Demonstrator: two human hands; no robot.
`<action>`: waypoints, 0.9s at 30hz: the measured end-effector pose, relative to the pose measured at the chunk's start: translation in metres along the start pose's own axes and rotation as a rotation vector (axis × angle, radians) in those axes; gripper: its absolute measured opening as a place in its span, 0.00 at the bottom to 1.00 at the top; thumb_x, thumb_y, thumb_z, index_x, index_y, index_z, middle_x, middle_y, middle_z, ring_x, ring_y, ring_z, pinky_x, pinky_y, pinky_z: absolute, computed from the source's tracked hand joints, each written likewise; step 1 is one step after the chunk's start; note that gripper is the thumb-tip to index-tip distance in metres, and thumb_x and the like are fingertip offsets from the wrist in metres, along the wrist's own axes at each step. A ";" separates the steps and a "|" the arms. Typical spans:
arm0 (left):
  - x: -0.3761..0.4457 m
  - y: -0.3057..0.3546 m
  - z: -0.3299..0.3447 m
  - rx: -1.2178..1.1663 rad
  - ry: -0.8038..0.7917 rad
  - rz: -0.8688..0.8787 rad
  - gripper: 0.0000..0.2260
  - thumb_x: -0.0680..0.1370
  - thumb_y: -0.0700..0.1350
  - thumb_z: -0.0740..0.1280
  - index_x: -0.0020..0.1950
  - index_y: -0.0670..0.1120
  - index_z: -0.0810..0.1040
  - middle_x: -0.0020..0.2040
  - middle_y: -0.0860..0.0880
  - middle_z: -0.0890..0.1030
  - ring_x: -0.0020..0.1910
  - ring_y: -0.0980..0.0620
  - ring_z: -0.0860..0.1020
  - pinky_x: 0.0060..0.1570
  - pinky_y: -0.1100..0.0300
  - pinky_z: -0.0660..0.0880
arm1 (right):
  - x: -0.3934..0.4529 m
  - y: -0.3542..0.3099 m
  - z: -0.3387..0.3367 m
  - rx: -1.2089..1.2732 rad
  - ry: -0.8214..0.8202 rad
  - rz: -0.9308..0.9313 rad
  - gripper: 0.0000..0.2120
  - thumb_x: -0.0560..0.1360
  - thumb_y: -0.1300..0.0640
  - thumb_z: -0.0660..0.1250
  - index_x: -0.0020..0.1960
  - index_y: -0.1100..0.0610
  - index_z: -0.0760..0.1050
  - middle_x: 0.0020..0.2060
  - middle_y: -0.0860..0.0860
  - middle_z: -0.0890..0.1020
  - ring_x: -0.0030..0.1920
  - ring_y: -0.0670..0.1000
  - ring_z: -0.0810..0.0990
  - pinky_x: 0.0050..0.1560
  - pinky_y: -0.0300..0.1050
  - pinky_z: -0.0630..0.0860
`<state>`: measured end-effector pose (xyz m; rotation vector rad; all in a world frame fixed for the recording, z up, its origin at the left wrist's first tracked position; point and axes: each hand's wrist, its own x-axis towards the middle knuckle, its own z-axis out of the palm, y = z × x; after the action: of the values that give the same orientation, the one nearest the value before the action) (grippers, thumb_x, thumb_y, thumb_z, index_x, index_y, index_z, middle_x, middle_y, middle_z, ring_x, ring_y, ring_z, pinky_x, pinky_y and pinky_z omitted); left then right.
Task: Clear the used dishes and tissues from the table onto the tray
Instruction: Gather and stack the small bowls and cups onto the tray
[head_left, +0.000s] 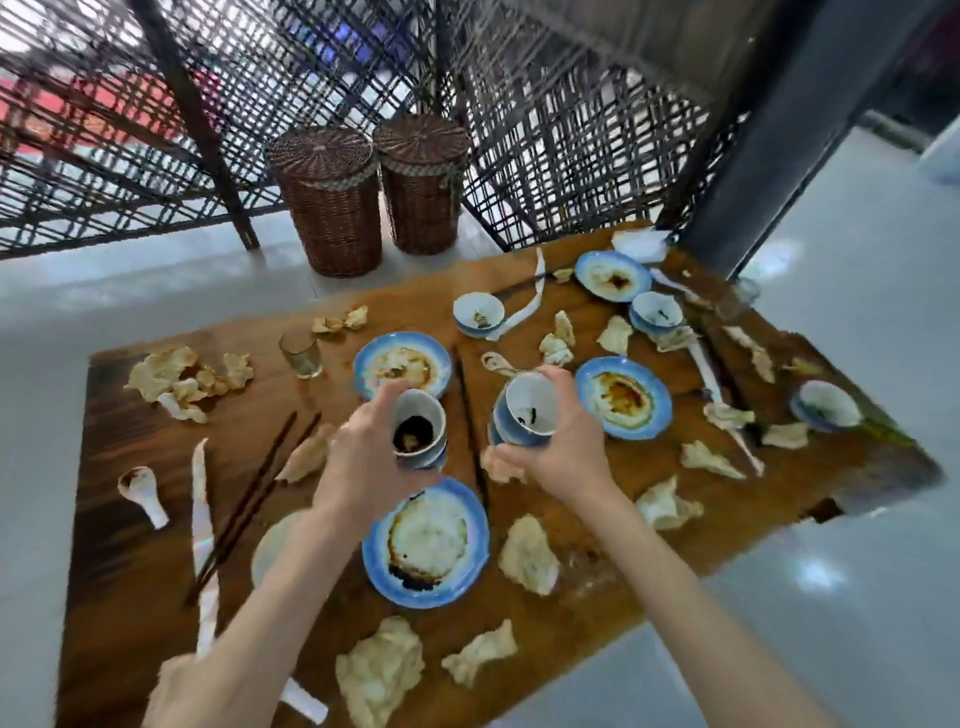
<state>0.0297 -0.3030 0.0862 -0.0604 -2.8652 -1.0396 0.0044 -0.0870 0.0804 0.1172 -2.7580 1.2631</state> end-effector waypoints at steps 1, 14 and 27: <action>0.000 0.015 0.011 0.000 -0.009 0.010 0.37 0.61 0.48 0.80 0.65 0.54 0.65 0.55 0.49 0.77 0.52 0.46 0.76 0.44 0.58 0.69 | -0.005 0.011 -0.015 0.007 -0.002 0.010 0.41 0.59 0.49 0.80 0.66 0.48 0.63 0.54 0.43 0.75 0.56 0.49 0.76 0.49 0.40 0.70; 0.000 0.210 0.175 -0.028 0.046 0.065 0.39 0.58 0.48 0.81 0.64 0.51 0.66 0.54 0.47 0.78 0.47 0.51 0.72 0.42 0.58 0.68 | -0.042 0.172 -0.217 -0.009 0.032 0.029 0.38 0.59 0.50 0.78 0.63 0.44 0.63 0.54 0.43 0.75 0.54 0.48 0.75 0.49 0.46 0.76; 0.097 0.363 0.323 -0.104 -0.009 0.181 0.39 0.58 0.49 0.81 0.64 0.54 0.65 0.52 0.51 0.77 0.47 0.53 0.72 0.43 0.59 0.68 | 0.015 0.309 -0.372 -0.016 0.184 0.066 0.38 0.58 0.47 0.79 0.60 0.37 0.61 0.50 0.37 0.73 0.52 0.42 0.73 0.51 0.36 0.72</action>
<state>-0.0656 0.1828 0.0810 -0.3266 -2.7483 -1.1522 -0.0216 0.3960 0.0922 -0.0875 -2.6335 1.2000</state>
